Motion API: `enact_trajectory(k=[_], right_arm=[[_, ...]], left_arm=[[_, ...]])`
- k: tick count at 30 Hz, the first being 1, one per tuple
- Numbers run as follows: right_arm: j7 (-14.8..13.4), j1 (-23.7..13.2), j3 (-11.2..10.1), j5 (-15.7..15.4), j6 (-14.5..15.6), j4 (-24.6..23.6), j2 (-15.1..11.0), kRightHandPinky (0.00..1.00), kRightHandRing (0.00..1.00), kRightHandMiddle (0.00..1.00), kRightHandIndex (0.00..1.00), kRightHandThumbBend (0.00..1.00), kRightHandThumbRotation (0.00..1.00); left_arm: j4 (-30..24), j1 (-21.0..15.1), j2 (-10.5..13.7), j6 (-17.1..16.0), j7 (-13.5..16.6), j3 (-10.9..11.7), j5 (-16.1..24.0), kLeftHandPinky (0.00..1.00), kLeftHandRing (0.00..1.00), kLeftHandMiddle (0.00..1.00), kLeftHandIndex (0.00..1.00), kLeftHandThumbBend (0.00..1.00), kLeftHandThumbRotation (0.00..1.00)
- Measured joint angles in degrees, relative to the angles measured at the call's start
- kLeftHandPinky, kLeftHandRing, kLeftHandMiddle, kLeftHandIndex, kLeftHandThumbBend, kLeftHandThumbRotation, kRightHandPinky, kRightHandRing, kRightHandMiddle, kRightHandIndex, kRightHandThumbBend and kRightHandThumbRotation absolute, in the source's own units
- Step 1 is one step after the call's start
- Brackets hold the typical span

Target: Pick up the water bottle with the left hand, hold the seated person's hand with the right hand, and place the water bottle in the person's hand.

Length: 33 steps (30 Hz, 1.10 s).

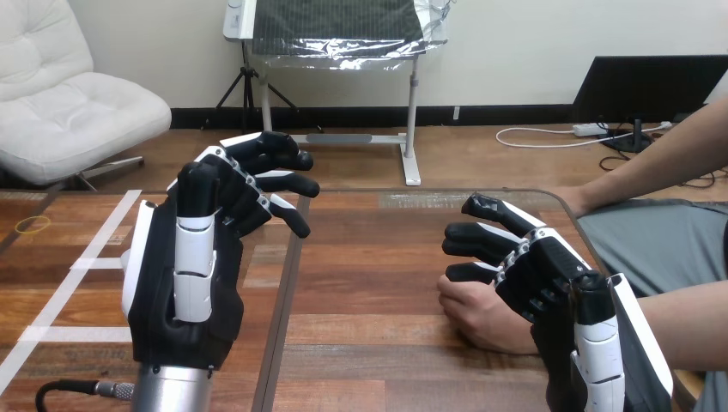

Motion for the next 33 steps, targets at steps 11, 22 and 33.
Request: enact_trajectory(k=[11, 22, 33], right_arm=[[0.0, 0.0, -0.08, -0.01, 0.0, 0.0, -0.27, 0.68, 0.76, 0.76, 0.81, 0.63, 1.0], [0.0, 0.0, -0.29, 0.01, 0.07, 0.0, -0.81, 0.68, 0.76, 0.77, 0.81, 0.63, 1.0], [0.0, -0.02, -0.61, 0.08, 0.11, 0.0, -1.32, 0.68, 0.76, 0.77, 0.81, 0.62, 1.0]], left_arm=[[0.0, 0.0, 0.02, 0.26, 0.04, 0.01, 0.17, 0.34, 0.58, 0.63, 0.62, 0.6, 0.89], [-0.18, 0.06, 0.87, 0.62, 1.78, 0.36, 6.73, 0.6, 0.83, 0.86, 0.89, 0.91, 0.72], [-0.2, 0.16, 1.32, 1.48, 3.0, 0.43, 10.54, 0.98, 0.99, 0.99, 0.99, 1.0, 0.53]])
